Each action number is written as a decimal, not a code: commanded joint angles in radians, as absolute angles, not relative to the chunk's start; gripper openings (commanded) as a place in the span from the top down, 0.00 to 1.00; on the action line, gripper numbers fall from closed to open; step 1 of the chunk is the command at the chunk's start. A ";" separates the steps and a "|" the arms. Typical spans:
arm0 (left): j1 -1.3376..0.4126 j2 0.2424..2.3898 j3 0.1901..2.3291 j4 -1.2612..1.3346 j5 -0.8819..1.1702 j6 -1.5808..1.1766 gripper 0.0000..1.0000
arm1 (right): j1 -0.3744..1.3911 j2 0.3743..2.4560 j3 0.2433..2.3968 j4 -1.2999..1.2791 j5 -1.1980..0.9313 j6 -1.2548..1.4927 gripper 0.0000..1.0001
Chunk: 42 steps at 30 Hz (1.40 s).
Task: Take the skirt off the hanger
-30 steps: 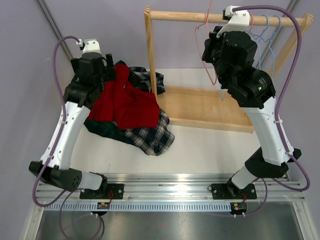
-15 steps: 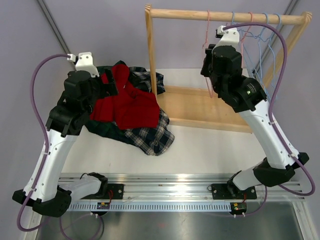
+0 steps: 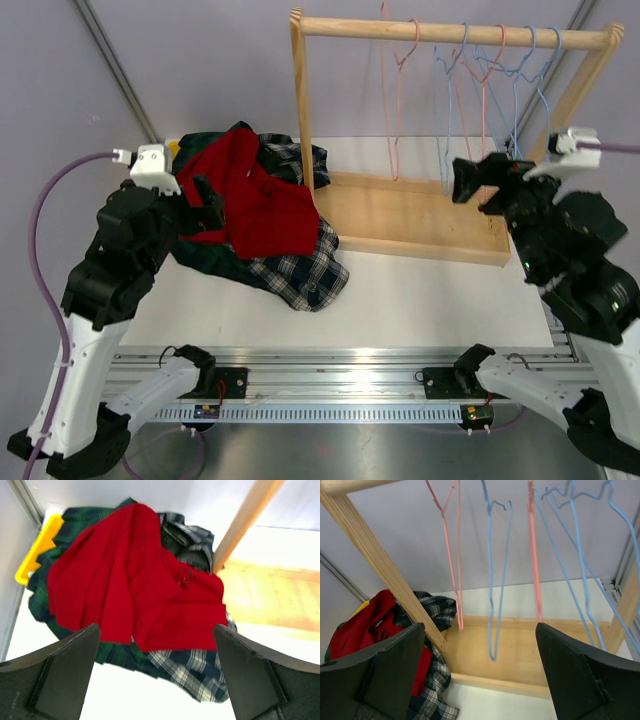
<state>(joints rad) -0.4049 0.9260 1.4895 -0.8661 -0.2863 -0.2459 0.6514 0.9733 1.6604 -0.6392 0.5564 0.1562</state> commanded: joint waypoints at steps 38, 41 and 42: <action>-0.408 0.409 0.870 -0.756 -0.247 -0.331 0.01 | 0.644 0.207 1.034 -0.724 0.655 0.207 0.01; -0.408 0.443 0.905 -0.793 -0.319 -0.348 0.01 | 0.646 0.209 1.025 -0.712 0.644 0.203 0.01; -0.408 0.454 0.913 -0.802 -0.334 -0.351 0.01 | 0.646 0.213 1.023 -0.710 0.637 0.196 0.01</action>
